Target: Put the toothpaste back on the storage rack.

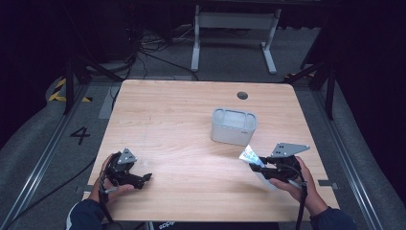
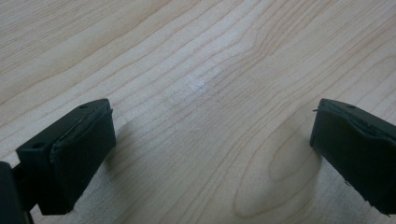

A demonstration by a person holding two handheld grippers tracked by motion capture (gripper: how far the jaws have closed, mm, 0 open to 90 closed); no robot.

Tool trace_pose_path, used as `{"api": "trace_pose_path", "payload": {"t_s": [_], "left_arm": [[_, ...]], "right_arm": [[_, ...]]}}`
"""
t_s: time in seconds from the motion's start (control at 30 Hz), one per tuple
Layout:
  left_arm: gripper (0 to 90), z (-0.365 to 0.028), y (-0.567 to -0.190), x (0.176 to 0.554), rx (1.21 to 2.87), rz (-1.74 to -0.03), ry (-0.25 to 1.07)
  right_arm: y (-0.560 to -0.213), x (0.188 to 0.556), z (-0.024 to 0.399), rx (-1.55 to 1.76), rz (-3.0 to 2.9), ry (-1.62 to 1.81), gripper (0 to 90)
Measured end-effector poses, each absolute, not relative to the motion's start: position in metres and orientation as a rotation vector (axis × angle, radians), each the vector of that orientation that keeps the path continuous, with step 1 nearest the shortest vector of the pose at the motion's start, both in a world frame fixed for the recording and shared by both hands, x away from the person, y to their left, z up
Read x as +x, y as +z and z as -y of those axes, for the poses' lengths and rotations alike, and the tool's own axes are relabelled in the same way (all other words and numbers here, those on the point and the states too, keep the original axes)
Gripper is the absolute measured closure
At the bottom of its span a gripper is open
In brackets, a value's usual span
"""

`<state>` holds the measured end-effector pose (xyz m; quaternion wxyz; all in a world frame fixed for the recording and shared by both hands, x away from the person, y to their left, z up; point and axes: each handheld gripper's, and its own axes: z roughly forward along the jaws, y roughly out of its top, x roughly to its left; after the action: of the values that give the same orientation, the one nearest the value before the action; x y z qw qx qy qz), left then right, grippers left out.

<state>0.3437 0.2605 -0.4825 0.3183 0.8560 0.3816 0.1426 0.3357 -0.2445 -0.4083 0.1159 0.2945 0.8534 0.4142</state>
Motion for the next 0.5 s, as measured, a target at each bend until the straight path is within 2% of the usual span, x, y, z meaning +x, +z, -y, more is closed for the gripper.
{"api": "trace_pose_path", "payload": {"t_s": [0.5], "left_arm": [[0.6,-0.260,-0.483,0.344,2.251,-1.006,0.371]], "right_arm": [[-0.393,0.335,0.232,0.777,-2.479,1.254,66.0]]}}
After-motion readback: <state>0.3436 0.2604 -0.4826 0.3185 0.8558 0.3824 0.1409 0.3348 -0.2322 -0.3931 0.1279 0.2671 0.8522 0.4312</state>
